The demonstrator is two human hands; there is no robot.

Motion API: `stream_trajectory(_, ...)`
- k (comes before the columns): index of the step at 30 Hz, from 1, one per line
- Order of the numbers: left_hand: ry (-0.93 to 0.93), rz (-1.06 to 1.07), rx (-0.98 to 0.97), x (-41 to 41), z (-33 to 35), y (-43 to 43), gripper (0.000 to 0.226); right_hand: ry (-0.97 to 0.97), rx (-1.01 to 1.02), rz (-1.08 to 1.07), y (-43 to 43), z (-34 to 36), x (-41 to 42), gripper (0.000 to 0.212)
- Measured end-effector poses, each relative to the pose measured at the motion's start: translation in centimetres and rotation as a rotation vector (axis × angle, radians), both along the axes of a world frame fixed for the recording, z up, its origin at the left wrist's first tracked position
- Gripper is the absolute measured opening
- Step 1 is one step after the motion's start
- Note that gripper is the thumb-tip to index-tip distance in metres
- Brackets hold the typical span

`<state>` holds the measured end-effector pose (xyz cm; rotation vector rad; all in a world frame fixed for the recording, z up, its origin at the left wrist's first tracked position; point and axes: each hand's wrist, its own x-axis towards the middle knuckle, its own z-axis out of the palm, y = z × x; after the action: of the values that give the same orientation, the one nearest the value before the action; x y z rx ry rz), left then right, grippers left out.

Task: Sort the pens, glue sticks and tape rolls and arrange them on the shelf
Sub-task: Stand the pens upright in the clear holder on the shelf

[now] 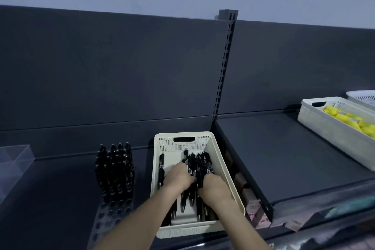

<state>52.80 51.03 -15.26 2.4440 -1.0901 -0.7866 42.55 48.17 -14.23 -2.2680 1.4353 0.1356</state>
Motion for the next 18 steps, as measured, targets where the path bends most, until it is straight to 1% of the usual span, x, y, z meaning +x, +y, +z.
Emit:
stream_trajectory(1,0.010,0.006,-0.011,-0.1,0.1,0.0,0.017,-0.036,0.001,-0.021,0.0,0.0,0.0,0.025)
stream_trajectory(3,0.036,0.032,-0.032,0.0,0.1,-0.2,0.016,-0.139,-0.021,-0.060,0.0,-0.1,0.0,0.025)
stream_trajectory(5,0.112,0.091,-0.076,0.3,0.3,-0.2,0.028,-0.256,-0.062,-0.078,0.1,-0.1,-0.1,0.022)
stream_trajectory(7,0.230,0.154,-0.148,0.4,1.0,0.2,0.038,-0.409,-0.060,-0.085,0.0,-0.2,-0.2,0.018)
stream_trajectory(9,0.379,0.183,-0.256,0.4,1.8,1.2,0.044,-0.623,0.039,-0.113,-0.1,0.0,-0.3,0.013)
stream_trajectory(11,0.533,0.192,-0.356,0.4,2.6,2.5,0.048,-0.841,0.222,-0.148,0.2,0.7,-0.5,0.017)
stream_trajectory(13,0.619,0.189,-0.456,0.6,3.5,3.7,0.041,-1.010,0.391,-0.145,0.8,1.5,-0.9,0.023)
stream_trajectory(16,0.683,0.153,-0.625,0.7,5.0,5.9,0.007,-1.143,0.571,-0.087,2.3,3.2,-1.6,0.028)
stream_trajectory(18,0.736,0.129,-0.707,0.8,6.0,7.1,0.016,-1.171,0.585,-0.040,3.2,3.9,-1.8,0.022)
